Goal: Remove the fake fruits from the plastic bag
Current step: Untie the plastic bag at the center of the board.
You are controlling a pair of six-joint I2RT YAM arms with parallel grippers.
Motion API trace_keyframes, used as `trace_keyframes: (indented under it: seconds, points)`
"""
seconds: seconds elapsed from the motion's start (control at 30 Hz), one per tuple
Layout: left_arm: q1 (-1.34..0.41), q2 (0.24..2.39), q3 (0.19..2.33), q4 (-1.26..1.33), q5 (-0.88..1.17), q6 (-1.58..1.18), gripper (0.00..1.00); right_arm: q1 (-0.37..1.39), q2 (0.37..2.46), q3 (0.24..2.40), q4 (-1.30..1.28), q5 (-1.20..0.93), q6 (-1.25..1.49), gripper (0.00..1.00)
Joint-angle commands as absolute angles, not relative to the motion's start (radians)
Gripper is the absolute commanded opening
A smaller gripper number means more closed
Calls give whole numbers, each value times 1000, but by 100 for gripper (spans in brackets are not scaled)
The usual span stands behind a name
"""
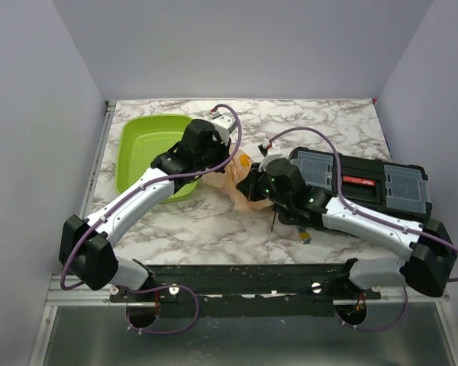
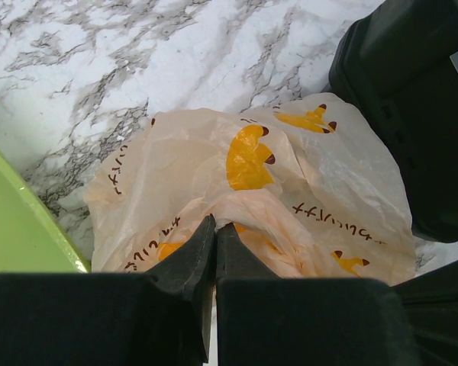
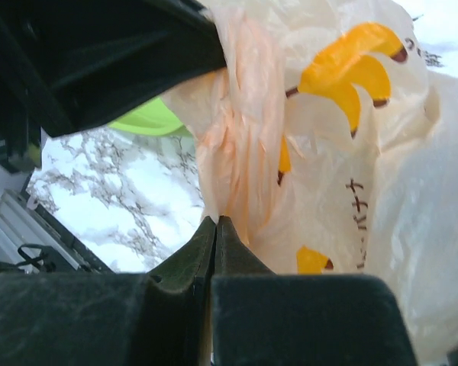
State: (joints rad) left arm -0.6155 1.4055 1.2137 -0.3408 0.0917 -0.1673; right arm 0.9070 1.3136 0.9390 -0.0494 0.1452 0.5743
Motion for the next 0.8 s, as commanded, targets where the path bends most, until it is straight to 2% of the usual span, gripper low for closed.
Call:
trace_keyframes:
  seconds: [0.0, 0.47, 0.67, 0.77]
  points:
    - [-615, 1372, 1235, -346, 26, -151, 0, 910, 1233, 878, -90, 142, 556, 1]
    - [-607, 1323, 1191, -292, -103, -128, 0, 910, 1135, 675, -66, -273, 579, 1]
    - [-598, 1311, 1177, -272, -153, -105, 0, 910, 1173, 668, -131, -266, 612, 1]
    - [-597, 1311, 1174, -270, -152, -100, 0, 910, 1199, 669, -187, -192, 664, 1]
